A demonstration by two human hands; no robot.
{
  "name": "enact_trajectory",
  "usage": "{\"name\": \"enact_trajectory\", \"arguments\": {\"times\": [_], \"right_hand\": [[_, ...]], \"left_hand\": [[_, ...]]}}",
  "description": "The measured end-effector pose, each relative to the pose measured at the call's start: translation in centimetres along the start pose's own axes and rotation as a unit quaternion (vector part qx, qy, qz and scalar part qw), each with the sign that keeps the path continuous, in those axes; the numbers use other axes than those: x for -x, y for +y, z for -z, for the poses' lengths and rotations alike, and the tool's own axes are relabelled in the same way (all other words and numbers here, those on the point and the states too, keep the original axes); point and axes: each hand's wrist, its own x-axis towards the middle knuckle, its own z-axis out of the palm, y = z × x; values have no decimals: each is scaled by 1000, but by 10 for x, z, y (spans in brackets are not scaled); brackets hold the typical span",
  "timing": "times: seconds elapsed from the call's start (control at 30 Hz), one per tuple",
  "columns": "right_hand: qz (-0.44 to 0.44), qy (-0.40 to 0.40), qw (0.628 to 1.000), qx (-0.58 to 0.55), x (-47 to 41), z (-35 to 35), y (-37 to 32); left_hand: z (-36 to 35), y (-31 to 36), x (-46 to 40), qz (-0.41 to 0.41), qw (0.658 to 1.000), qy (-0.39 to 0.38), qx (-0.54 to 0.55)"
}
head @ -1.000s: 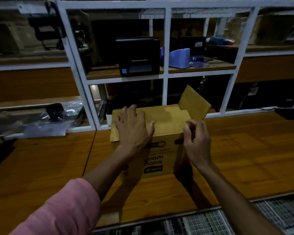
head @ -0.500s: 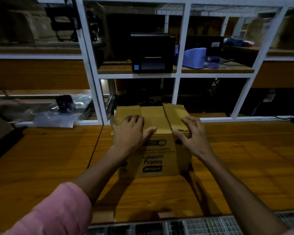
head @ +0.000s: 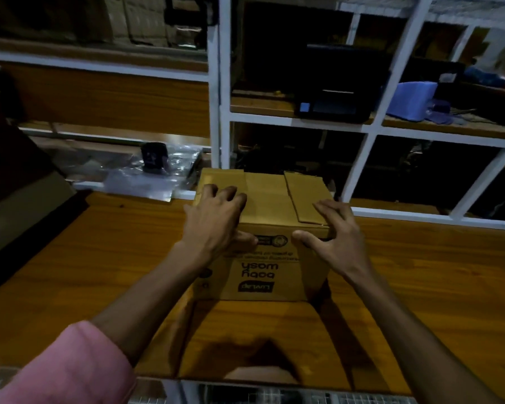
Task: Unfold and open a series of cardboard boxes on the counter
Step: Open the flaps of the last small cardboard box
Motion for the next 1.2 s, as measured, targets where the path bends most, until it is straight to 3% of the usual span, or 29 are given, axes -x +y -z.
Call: {"name": "enact_trajectory", "arguments": {"times": [0.17, 0.43, 0.57, 0.73, 1.03, 1.1, 1.2], "right_hand": [[18, -8, 1000, 17, -13, -90, -105], [-69, -45, 995, 62, 0, -158, -250], [-91, -62, 991, 73, 3, -163, -290], [-124, -80, 983, 106, 18, -160, -319], [-169, -169, 956, 172, 49, -149, -365], [-169, -146, 950, 220, 54, -153, -387], [-100, -86, 959, 253, 65, -161, -426]], "left_hand": [[7, -137, 32, 16, 1000, 4, -3], [34, -278, 57, 24, 997, -41, 57], [37, -302, 72, 17, 999, -13, 34], [46, -310, 76, 17, 997, -62, 35], [59, -317, 114, -15, 997, -63, 31], [62, -319, 118, -33, 997, -62, 14], [62, -318, 123, -48, 996, -75, 9]]}}
